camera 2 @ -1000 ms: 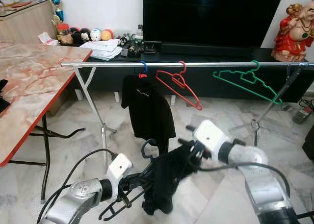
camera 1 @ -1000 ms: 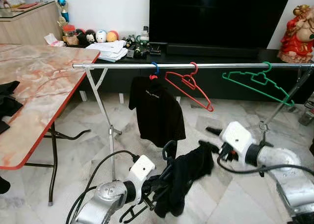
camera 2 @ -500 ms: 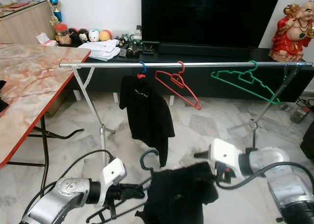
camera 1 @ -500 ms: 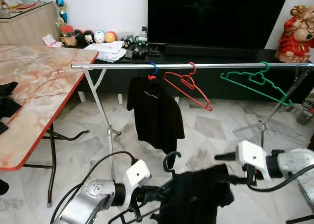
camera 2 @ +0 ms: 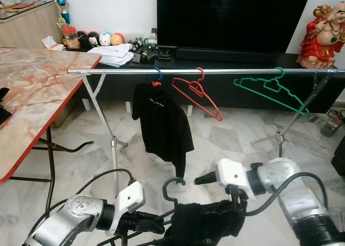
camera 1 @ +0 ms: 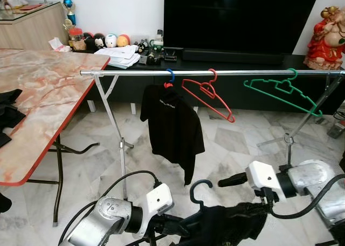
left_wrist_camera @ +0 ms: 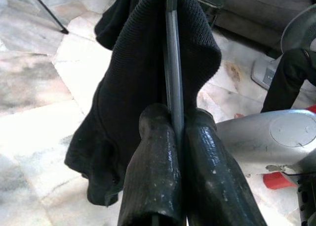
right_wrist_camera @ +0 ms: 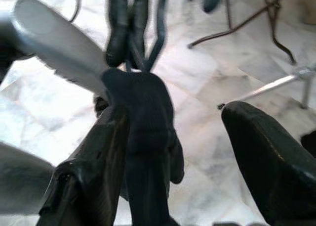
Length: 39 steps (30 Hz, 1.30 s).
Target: Hang hanger
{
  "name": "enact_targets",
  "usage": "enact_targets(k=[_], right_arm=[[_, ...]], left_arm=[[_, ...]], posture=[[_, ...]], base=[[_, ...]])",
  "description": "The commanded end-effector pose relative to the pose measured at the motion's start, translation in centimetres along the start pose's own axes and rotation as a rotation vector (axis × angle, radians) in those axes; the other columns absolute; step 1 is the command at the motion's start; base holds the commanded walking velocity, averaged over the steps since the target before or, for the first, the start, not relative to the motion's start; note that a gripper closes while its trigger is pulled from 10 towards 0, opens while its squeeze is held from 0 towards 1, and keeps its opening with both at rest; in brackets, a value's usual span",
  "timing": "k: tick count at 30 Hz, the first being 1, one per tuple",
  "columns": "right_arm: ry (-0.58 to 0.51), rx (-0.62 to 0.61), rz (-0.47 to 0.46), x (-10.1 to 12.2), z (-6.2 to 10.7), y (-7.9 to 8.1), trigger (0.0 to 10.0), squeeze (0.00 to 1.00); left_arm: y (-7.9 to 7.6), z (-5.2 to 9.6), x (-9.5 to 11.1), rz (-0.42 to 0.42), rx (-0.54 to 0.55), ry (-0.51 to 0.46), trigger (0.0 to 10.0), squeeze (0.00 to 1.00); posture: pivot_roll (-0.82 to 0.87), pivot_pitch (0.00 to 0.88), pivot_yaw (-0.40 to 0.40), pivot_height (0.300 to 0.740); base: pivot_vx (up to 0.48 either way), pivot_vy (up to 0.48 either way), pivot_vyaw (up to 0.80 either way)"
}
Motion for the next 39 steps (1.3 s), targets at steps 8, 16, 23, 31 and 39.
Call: enact_targets(k=[8, 16, 23, 31, 39], right_arm=[[0.075, 0.094, 0.063, -0.3, -1.9, 0.2, 10.0, 0.00], [0.139, 0.099, 0.055, -1.2, -2.7, 0.0, 10.0, 0.00], [0.141, 0.105, 0.031, -1.8, -3.4, 0.2, 10.0, 0.00], [0.118, 0.135, 0.004, -2.1, -5.0, 0.8, 10.0, 0.00], [0.135, 0.150, -0.006, -2.4, -5.3, 0.9, 0.0, 0.00]], left_arm=[[0.0, -0.8, 1.8, -0.103, -0.070, -0.008, 10.0, 0.00], [0.0, -1.0, 2.1, -0.124, -0.075, 0.000, 10.0, 0.00], [0.0, -1.2, 2.2, -0.136, -0.075, 0.002, 10.0, 0.00], [0.3, -1.8, 2.6, -0.155, -0.048, -0.007, 10.0, 0.00], [0.5, -1.8, 2.7, -0.164, -0.037, -0.002, 10.0, 0.00]], posture=[[0.02, 0.000, -0.015, 0.740], [0.02, 0.000, -0.015, 0.740], [0.02, 0.000, -0.014, 0.740], [0.04, 0.000, -0.027, 0.740], [0.04, 0.000, -0.028, 0.740]], base=[[0.000, 0.000, 0.00], [0.000, 0.000, 0.00], [0.000, 0.000, 0.00], [0.000, 0.000, 0.00], [0.000, 0.000, 0.00]])
Point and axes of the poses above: a point about 5 cm out from each wrist's last joint towards the gripper, its own z axis pointing back from the gripper into the wrist, its own x axis along the axis of the wrist's last joint, y = z × x, the point moved 1 cm from there along -z, pointing out of the wrist towards the gripper, and after that the axes turned 9 degrees about -z, right-handed, at the moved point
